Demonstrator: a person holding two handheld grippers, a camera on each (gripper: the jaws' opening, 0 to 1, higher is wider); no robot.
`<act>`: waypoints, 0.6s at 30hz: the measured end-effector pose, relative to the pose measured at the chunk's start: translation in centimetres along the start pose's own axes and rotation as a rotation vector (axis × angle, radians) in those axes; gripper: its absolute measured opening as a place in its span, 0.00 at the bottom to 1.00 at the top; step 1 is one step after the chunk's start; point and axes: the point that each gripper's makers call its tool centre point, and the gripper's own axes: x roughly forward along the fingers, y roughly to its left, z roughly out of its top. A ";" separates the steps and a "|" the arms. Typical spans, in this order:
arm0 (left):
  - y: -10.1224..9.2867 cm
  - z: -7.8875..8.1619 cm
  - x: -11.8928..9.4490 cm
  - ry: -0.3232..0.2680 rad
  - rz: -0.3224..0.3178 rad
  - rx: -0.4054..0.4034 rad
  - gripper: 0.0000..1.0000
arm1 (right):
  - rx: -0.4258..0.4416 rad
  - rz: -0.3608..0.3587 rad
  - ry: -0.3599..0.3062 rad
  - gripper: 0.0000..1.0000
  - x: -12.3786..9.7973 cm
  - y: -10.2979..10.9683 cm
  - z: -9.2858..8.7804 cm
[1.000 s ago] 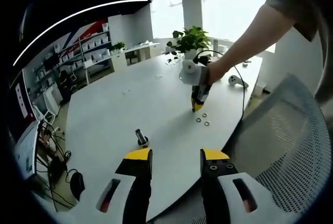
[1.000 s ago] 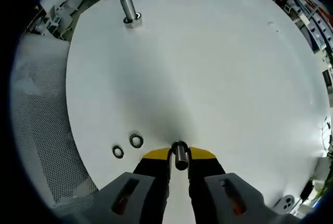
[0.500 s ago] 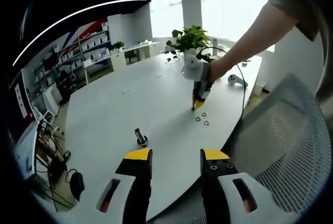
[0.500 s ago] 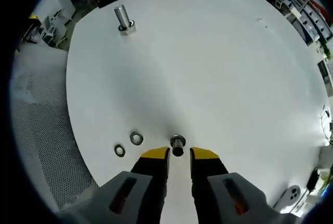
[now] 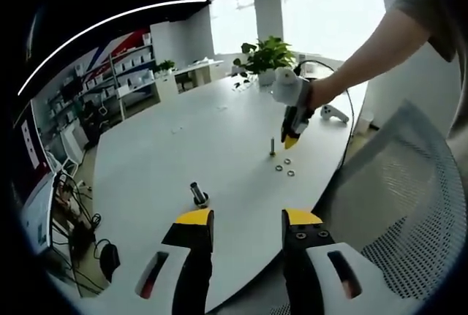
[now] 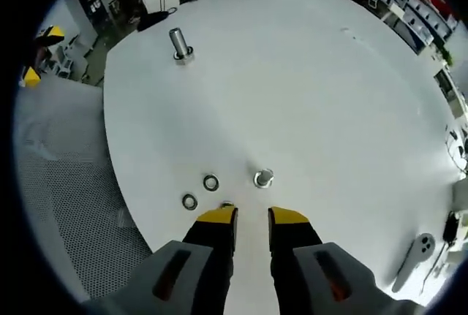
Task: Place the washer onto the threaded stud by aligning its center hole with the stud, sliding it down to the base, and recovering from edge contact or off-axis alignment until the washer reaches the visible bottom stop.
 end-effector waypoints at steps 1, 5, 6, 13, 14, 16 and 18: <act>0.0 0.0 0.0 0.002 -0.002 0.002 0.36 | 0.001 0.000 0.005 0.19 -0.1 -0.1 -0.3; 0.0 0.0 0.0 -0.003 0.000 0.006 0.36 | 0.022 -0.005 -0.007 0.19 -0.5 -0.2 -0.5; 0.0 0.0 0.0 -0.001 -0.001 0.003 0.36 | 0.031 -0.008 -0.013 0.19 -0.7 -0.2 -0.5; -0.2 0.2 -0.1 -0.016 -0.009 0.012 0.36 | 0.047 -0.021 -0.017 0.19 -1.4 0.0 0.1; -0.2 0.2 -0.1 -0.016 -0.010 0.012 0.36 | 0.050 -0.022 -0.016 0.19 -1.4 0.0 0.1; 0.1 0.0 -0.1 0.002 0.008 0.026 0.35 | 0.055 -0.026 -0.009 0.19 -1.3 0.2 0.1; -0.2 0.2 0.0 -0.015 -0.013 0.009 0.35 | 0.059 -0.028 0.000 0.19 -1.3 0.4 0.0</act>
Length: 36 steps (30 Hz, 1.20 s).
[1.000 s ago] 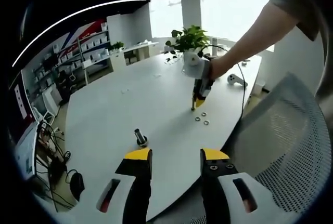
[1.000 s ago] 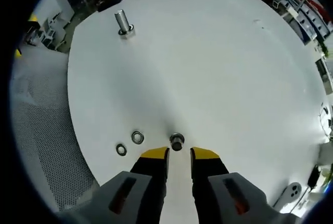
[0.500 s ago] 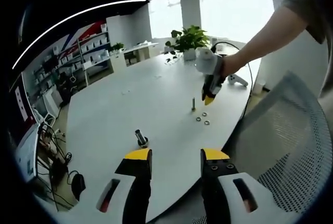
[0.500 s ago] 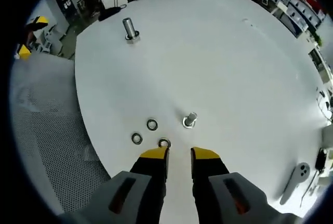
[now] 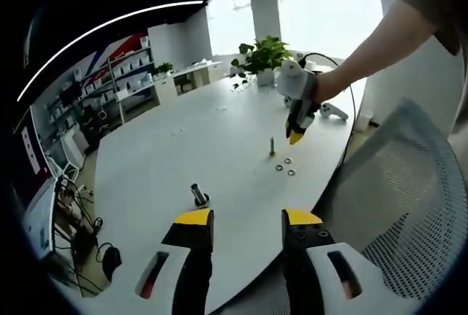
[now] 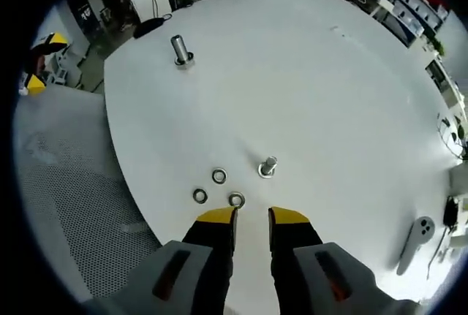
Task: Place the washer onto the threaded stud by aligning its center hole with the stud, sliding it down to the base, and recovering from edge contact or off-axis alignment until the washer reaches the visible bottom stop.
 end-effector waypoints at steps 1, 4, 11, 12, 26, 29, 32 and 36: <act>0.0 0.1 -0.1 -0.004 0.001 0.002 0.35 | 0.002 0.001 0.004 0.19 0.0 0.1 0.0; -0.3 0.2 -0.1 -0.012 -0.020 -0.013 0.35 | 0.003 -0.004 0.023 0.19 -0.1 0.5 -0.1; -0.3 -0.6 0.3 0.031 -0.014 -0.005 0.35 | 0.027 -0.007 0.033 0.19 -0.1 0.8 0.1; -0.2 -0.8 0.3 0.041 -0.012 -0.007 0.35 | 0.038 -0.002 0.039 0.19 0.0 1.0 0.0; -0.5 -0.8 0.2 0.029 -0.041 -0.044 0.35 | 0.028 -0.012 0.121 0.19 2.8 1.6 -0.8; -0.6 -0.8 0.2 0.029 -0.051 -0.051 0.35 | 0.048 -0.014 0.120 0.20 3.5 1.4 -0.8; -0.7 -0.8 0.2 0.028 -0.059 -0.055 0.35 | 0.061 -0.016 0.128 0.20 4.0 1.6 -1.1; -0.8 -0.9 0.2 0.033 -0.064 -0.060 0.35 | 0.068 -0.019 0.139 0.20 4.5 1.9 -1.3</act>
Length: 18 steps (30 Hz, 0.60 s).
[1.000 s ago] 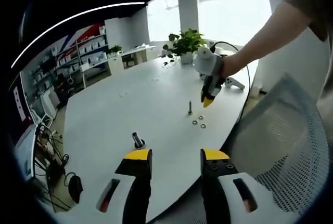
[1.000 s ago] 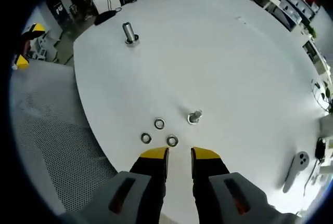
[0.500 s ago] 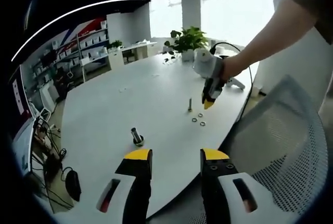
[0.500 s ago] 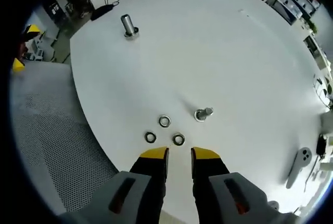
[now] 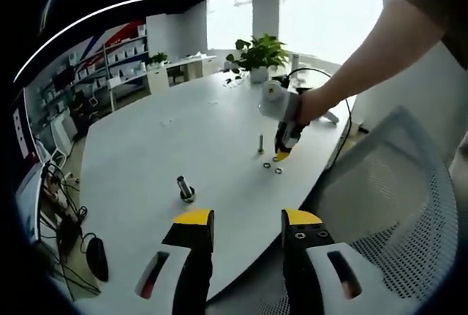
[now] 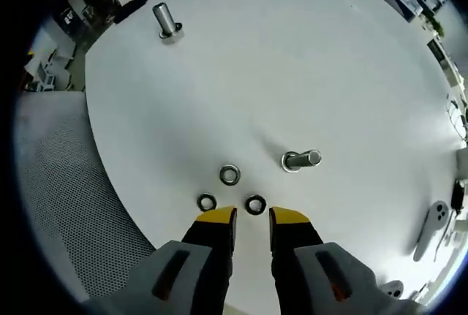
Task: Place the washer onto the threaded stud by aligning its center hole with the stud, sliding it down to the base, and recovering from edge contact or off-axis alignment until the washer reaches the visible bottom stop.
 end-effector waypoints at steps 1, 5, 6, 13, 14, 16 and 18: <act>0.0 0.0 -0.1 -0.002 0.000 0.001 0.35 | -0.020 -0.013 -0.019 0.20 0.1 -0.2 0.4; -0.1 0.0 -0.1 -0.005 -0.008 -0.008 0.35 | -0.010 -0.015 -0.004 0.20 0.5 -0.2 0.3; -0.2 0.1 -0.1 -0.006 -0.012 -0.010 0.35 | -0.014 -0.018 -0.002 0.20 0.6 -0.2 0.4; -0.2 0.0 -0.1 -0.002 -0.010 -0.001 0.35 | -0.020 -0.001 0.022 0.18 0.7 -0.3 0.3; -0.3 0.0 -0.1 -0.002 -0.012 0.001 0.35 | -0.030 0.002 0.024 0.18 0.7 -0.2 0.3; -0.3 0.1 -0.1 -0.006 -0.014 0.000 0.35 | -0.046 0.001 0.032 0.18 0.7 -0.2 0.3; -0.2 0.2 -0.1 -0.011 -0.014 -0.003 0.35 | -0.048 0.002 0.039 0.18 0.7 -0.3 0.4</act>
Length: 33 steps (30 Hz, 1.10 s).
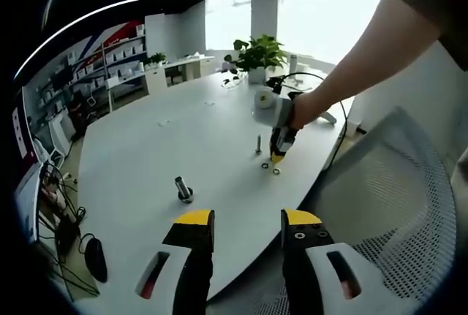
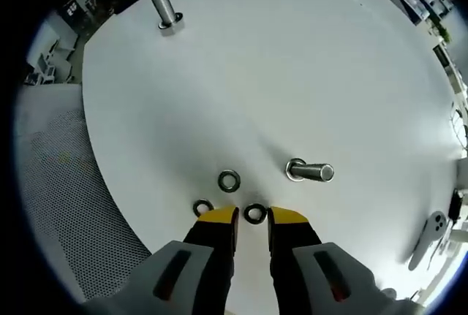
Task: Place the washer onto the threaded stud by aligning its center hole with the stud, sliding it down to the base, and recovering from edge contact or off-axis alignment until the washer reaches the visible bottom stop.
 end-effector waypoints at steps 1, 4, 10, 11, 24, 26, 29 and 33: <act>0.0 0.0 0.0 -0.003 -0.003 -0.005 0.35 | 0.003 0.001 0.001 0.18 0.0 0.0 0.0; 0.0 0.0 0.0 0.000 -0.003 -0.008 0.34 | -0.004 0.008 -0.005 0.18 -0.3 0.3 -0.1; -0.2 -0.1 0.1 0.008 -0.012 -0.006 0.34 | -0.013 0.009 -0.015 0.17 -0.4 0.5 -0.1; -0.1 -0.2 0.1 0.014 -0.010 -0.006 0.34 | -0.030 0.013 -0.014 0.17 -0.5 0.7 -0.1; 0.4 -0.7 0.3 0.042 0.022 -0.004 0.33 | -0.112 0.018 -0.029 0.16 -0.2 -0.2 -0.3; 0.5 -0.8 0.4 0.052 0.029 -0.001 0.33 | -0.108 0.015 -0.025 0.16 -0.1 0.0 -0.2; 0.7 -0.7 0.3 0.048 0.037 0.004 0.33 | -0.138 0.007 -0.008 0.16 -0.2 0.2 -0.1; 0.7 -0.9 0.4 0.058 0.044 0.016 0.33 | -0.118 0.003 0.036 0.15 -0.1 -0.2 -0.2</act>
